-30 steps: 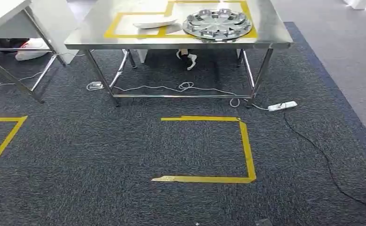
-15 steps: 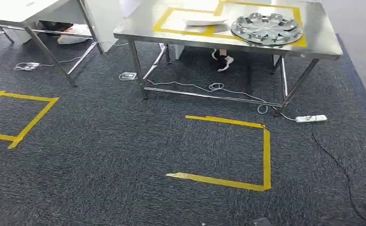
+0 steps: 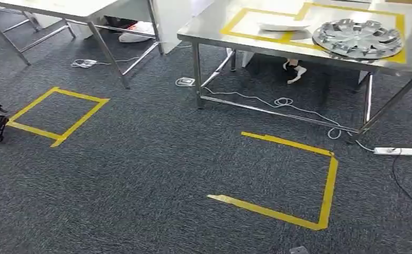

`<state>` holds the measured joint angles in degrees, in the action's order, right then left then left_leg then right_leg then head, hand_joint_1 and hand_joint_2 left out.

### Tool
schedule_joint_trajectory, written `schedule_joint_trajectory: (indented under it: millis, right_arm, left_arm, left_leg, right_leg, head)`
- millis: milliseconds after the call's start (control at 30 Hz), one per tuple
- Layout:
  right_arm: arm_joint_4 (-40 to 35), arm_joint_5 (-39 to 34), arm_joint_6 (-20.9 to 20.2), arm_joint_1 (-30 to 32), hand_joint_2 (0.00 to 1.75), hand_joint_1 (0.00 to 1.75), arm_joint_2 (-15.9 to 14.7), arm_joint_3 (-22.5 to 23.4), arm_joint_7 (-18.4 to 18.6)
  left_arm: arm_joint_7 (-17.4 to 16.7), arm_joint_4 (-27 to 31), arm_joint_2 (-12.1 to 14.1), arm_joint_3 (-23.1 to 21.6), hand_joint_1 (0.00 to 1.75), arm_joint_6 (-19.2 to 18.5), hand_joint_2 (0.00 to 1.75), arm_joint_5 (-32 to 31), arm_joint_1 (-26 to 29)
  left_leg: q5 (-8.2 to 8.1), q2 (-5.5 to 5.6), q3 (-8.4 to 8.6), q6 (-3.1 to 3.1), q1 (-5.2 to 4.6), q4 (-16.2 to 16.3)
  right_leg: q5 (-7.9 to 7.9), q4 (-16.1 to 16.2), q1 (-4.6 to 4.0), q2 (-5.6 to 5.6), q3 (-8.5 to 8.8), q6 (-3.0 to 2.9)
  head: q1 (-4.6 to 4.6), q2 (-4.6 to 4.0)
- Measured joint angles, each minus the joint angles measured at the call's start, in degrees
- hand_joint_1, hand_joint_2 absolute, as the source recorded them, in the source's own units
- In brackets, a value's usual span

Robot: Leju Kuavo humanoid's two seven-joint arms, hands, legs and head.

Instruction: Take the parts from the cabinet and place them on the table.

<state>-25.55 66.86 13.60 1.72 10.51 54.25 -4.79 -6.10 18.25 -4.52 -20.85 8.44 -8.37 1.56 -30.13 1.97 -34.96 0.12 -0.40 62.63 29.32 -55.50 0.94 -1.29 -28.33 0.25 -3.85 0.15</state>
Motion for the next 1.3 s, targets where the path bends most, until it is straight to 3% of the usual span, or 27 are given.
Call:
schedule_joint_trajectory:
  millis: [67,100,133,200,233,267,300,400,433,467,500,567,600,633,667,733,767,800,867,933,1000,1067,1133,1167,1233,1267,1300]
  right_arm:
    - [0.0,0.0,0.0,0.3,0.00,0.00,0.0,0.0,0.0]
    - [0.0,0.0,0.0,0.3,0.00,0.00,0.0,0.0,0.1]
    - [0.0,0.0,0.0,0.3,0.00,0.00,0.0,0.0,0.1]
    - [0.0,0.0,0.0,0.1,0.00,0.00,0.0,0.0,0.1]
    - [0.0,0.2,0.0,0.0,0.00,0.00,0.0,0.0,0.0]
    - [0.1,2.1,0.4,-0.1,0.00,0.00,0.0,-0.3,0.1]
    - [0.5,5.0,1.2,-0.6,0.00,0.00,0.0,-1.4,0.1]
    - [3.0,8.3,3.2,-3.3,0.00,0.00,0.0,-5.2,1.3]
    - [3.5,8.5,3.4,-4.0,0.00,0.00,0.0,-6.1,1.4]
    - [4.1,8.5,3.6,-4.6,0.00,0.00,0.0,-6.8,1.5]
    - [4.7,8.3,4.1,-4.8,0.00,0.00,0.0,-7.2,1.5]
    - [6.3,7.1,4.7,-5.0,0.00,0.00,-0.3,-7.9,1.3]
    - [6.8,6.4,4.9,-4.9,0.00,0.00,-0.5,-8.1,1.4]
    - [7.3,5.6,5.2,-4.8,0.00,0.00,-0.6,-8.2,1.6]
    - [7.6,4.8,5.4,-4.7,0.00,0.00,-0.8,-8.3,1.6]
    - [8.2,3.6,5.5,-4.6,0.00,0.00,-1.2,-8.3,1.8]
    - [8.4,3.2,5.7,-4.6,0.00,0.00,-1.5,-8.3,2.1]
    - [8.7,2.8,5.8,-4.4,0.00,0.00,-1.6,-8.3,2.4]
    - [9.1,2.6,6.3,-3.9,0.00,0.00,-1.7,-8.2,3.0]
    - [9.2,2.4,6.5,-3.4,0.00,0.00,-1.9,-8.2,3.4]
    - [9.4,2.5,6.6,-3.1,0.00,0.00,-2.0,-8.2,3.5]
    - [9.6,2.6,6.8,-2.6,0.00,0.00,-2.1,-8.2,3.7]
    - [9.7,2.7,7.2,-2.2,0.00,0.00,-2.1,-8.2,3.9]
    - [9.8,2.8,7.4,-2.2,0.00,0.00,-2.1,-8.2,3.9]
    - [9.8,2.8,7.4,-2.3,0.00,0.00,-2.1,-8.2,4.0]
    - [9.8,2.8,7.4,-2.3,0.00,0.00,-2.1,-8.2,3.9]
    - [9.8,2.8,7.4,-2.3,0.00,0.00,-2.2,-8.2,3.9]
  left_arm:
    - [0.0,0.0,0.0,-0.2,0.00,0.0,0.00,0.0,-0.2]
    - [0.0,0.0,0.0,-0.3,0.00,0.0,0.00,0.0,-0.2]
    - [0.0,0.0,0.0,-0.4,0.00,0.0,0.00,0.0,-0.1]
    - [0.0,0.0,0.0,-0.4,0.00,0.0,0.00,0.0,0.1]
    - [0.0,0.0,0.1,-0.5,0.00,0.0,0.00,0.0,0.1]
    - [-0.1,0.0,0.2,-0.5,0.00,0.5,0.00,1.0,0.1]
    - [-0.2,0.0,0.2,-0.2,0.00,1.2,0.00,2.4,0.1]
    - [0.1,0.0,0.3,0.8,0.00,1.8,0.00,3.7,1.1]
    - [0.1,0.0,0.3,0.9,0.00,1.9,0.00,3.8,1.4]
    - [0.2,0.0,0.4,1.0,0.00,2.1,0.00,3.8,1.7]
    - [0.2,0.0,0.4,1.2,0.00,2.3,0.00,3.8,1.7]
    - [0.5,0.0,0.3,1.2,0.00,2.6,0.00,3.6,1.5]
    - [0.9,0.0,0.4,1.2,0.00,2.8,0.00,3.3,1.5]
    - [1.1,-0.2,0.4,1.2,0.00,3.0,0.00,3.0,1.4]
    - [1.2,-0.5,0.4,1.2,0.00,3.1,0.00,2.8,1.3]
    - [1.7,-0.9,0.4,1.2,0.00,3.2,0.00,2.1,1.0]
    - [2.0,-1.1,0.3,1.2,0.00,3.2,0.00,1.7,0.7]
    - [2.1,-1.2,0.3,1.2,0.00,3.2,0.00,1.4,0.2]
    - [2.3,-1.4,0.3,1.2,0.00,3.2,0.00,0.9,-0.5]
    - [2.3,-1.8,0.3,1.2,0.00,3.1,0.00,0.7,-0.7]
    - [2.3,-2.0,0.3,1.2,0.00,3.1,0.00,0.6,-0.9]
    - [2.3,-2.1,0.2,1.2,0.00,3.1,0.00,0.5,-1.5]
    - [2.4,-2.3,0.2,1.2,0.00,3.1,0.00,0.5,-1.6]
    - [2.4,-2.5,0.2,1.2,0.00,3.1,0.00,0.5,-1.5]
    - [2.4,-2.7,0.2,1.2,0.00,3.1,0.00,0.5,-1.3]
    - [2.4,-2.8,0.2,1.2,0.00,3.1,0.00,0.5,-1.3]
    - [2.4,-2.8,0.0,1.2,0.00,3.1,0.00,0.5,-1.5]
  left_leg:
    - [-4.48,-1.24,-4.82,-0.66,0.44,10.2]
    - [-5.06,-1.35,-6.14,-0.89,0.65,13.0]
    - [-4.19,-1.46,-6.01,-1.04,0.88,12.9]
    - [0.16,-1.94,-2.42,-1.10,1.16,6.0]
    - [2.78,-3.18,0.76,-0.97,1.14,0.0]
    - [3.23,-6.31,2.85,-0.69,0.88,-4.1]
    - [2.76,-6.48,3.03,-0.09,0.30,-5.2]
    - [2.67,-5.12,2.42,0.81,0.12,-4.8]
    - [3.06,-4.38,2.76,1.41,0.45,-5.3]
    - [3.20,-3.87,2.78,1.83,0.57,-5.4]
    - [3.32,-3.17,2.62,2.27,0.54,-5.4]
    - [3.41,-1.42,2.40,2.52,0.35,-5.4]
    - [3.45,-0.47,2.35,2.56,0.22,-5.4]
    - [3.45,0.39,2.41,2.57,0.10,-5.4]
    - [3.45,1.23,2.47,2.56,0.01,-5.3]
    - [3.46,2.77,2.62,2.50,-0.03,-5.2]
    - [3.42,3.39,2.58,2.40,0.02,-5.1]
    - [3.28,3.90,2.34,2.03,-0.36,-4.7]
    - [3.40,5.09,2.09,1.34,0.07,-4.9]
    - [3.60,6.06,1.95,0.54,0.15,-5.0]
    - [0.83,0.52,0.60,0.24,0.02,-1.3]
    - [-3.94,-1.11,-3.62,-0.30,0.28,7.5]
    - [-5.76,-1.35,-6.55,-0.72,0.67,13.6]
    - [-4.45,-1.51,-5.94,-0.88,0.88,12.6]
    - [0.64,-2.52,-1.31,-0.92,1.13,3.6]
    - [2.82,-4.13,1.43,-0.81,1.13,-1.6]
    - [2.17,-6.90,2.74,-0.73,0.62,-4.0]
  right_leg:
    - [0.22,0.0,-0.12,2.18,0.05,-0.17]
    - [0.30,0.0,-0.11,2.98,0.06,-0.15]
    - [0.41,0.0,-0.11,3.72,0.10,-0.07]
    - [0.69,0.0,-0.10,4.88,0.56,0.09]
    - [0.89,0.0,-0.09,5.61,0.98,0.25]
    - [1.12,0.0,-0.23,6.24,1.16,0.55]
    - [1.52,-0.4,-0.75,6.41,1.15,1.06]
    - [1.55,0.1,-0.68,7.87,1.50,1.82]
    - [1.97,-0.1,-0.42,7.69,1.50,2.38]
    - [3.19,-1.5,-0.31,4.68,0.87,2.66]
    - [5.26,-4.8,-0.26,2.93,-0.61,2.58]
    - [9.57,-14.7,-0.29,1.60,-5.45,2.48]
    - [10.56,-18.6,-0.31,1.40,-7.67,2.40]
    - [9.91,-19.6,-0.31,1.35,-8.60,2.28]
    - [7.86,-17.7,-0.34,1.30,-8.19,2.09]
    - [1.90,-8.0,-0.34,0.28,-4.31,1.69]
    - [-0.16,-2.9,-0.26,-1.88,-2.21,1.48]
    - [0.76,-1.4,-0.13,-3.29,-1.66,1.45]
    - [0.77,-1.4,-0.43,-2.22,-1.60,1.16]
    - [0.35,-1.0,-0.35,-1.08,-0.62,0.32]
    - [0.00,-0.4,-0.28,0.21,-0.31,-0.31]
    - [0.17,-0.4,-0.39,1.94,-0.29,-0.48]
    - [0.41,-0.5,-0.39,3.70,-0.34,-0.46]
    - [0.53,-0.5,-0.39,4.45,-0.25,-0.38]
    - [0.89,-0.5,-0.35,5.72,0.32,-0.10]
    - [1.14,-0.5,-0.33,6.32,0.71,0.18]
    - [1.48,-0.5,-0.65,6.83,0.24,0.64]
  head:
    - [-0.02,0.00]
    - [0.00,0.00]
    - [-0.02,0.00]
    - [0.00,0.00]
    - [0.02,0.00]
    - [0.02,0.00]
    - [0.16,0.00]
    - [-0.02,0.00]
    - [0.02,0.00]
    - [-0.31,0.00]
    - [-0.31,0.00]
    - [-0.46,0.00]
    - [-0.46,0.00]
    - [-0.39,0.00]
    - [-0.44,0.00]
    - [-0.41,0.00]
    - [-0.46,0.00]
    - [-0.35,0.00]
    - [-0.39,0.00]
    - [-0.33,0.00]
    - [0.05,0.00]
    - [0.15,0.00]
    - [0.13,0.00]
    - [0.13,0.00]
    - [0.13,0.00]
    - [0.15,0.00]
    - [0.17,0.00]
